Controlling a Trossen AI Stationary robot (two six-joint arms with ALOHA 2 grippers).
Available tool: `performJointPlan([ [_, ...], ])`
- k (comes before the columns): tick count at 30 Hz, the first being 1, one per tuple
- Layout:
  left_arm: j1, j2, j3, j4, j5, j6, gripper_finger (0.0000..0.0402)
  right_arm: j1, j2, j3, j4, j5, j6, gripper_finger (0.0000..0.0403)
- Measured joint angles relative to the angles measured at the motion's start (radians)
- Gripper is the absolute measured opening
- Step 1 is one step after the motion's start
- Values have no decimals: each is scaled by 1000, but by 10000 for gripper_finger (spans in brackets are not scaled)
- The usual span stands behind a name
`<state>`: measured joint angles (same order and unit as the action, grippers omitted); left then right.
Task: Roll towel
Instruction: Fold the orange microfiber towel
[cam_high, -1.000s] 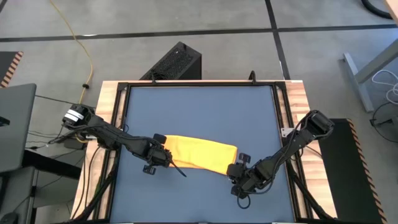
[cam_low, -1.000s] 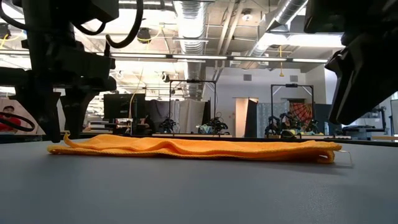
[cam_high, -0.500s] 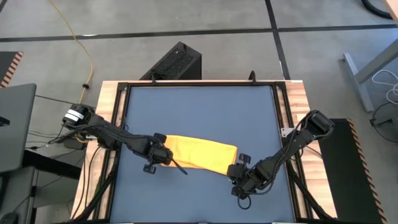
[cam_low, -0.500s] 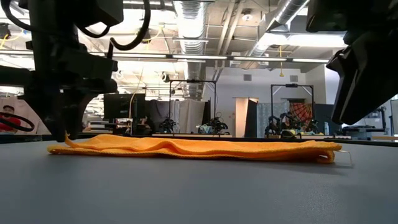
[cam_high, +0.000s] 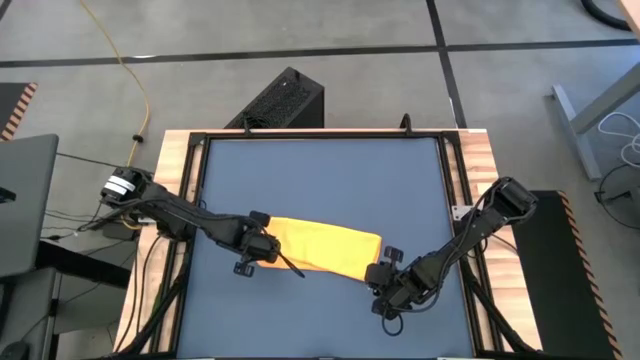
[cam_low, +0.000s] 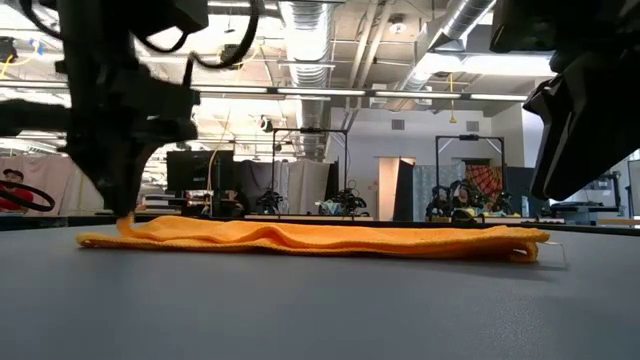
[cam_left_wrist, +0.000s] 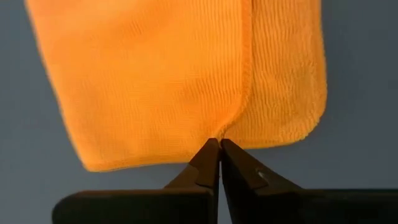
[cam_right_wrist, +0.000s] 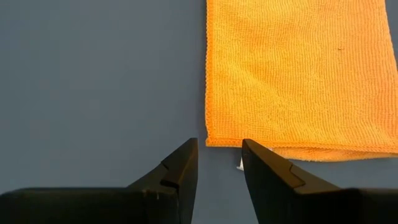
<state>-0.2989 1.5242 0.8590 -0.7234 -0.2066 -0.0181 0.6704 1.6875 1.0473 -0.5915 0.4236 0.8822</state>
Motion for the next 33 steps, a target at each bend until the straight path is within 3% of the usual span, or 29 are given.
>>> performJointPlan([
  [5,0,0,91,-74,-11,15,0,0,0,0,0,0,0,150],
  [12,-10,0,163,-159,62,6,0,0,0,0,0,0,0,150],
  [27,-45,0,193,-230,124,-25,0,-6,0,0,-3,24,-26,150],
  [33,-50,0,138,-133,168,-46,0,-3,0,0,-4,18,-22,150],
])
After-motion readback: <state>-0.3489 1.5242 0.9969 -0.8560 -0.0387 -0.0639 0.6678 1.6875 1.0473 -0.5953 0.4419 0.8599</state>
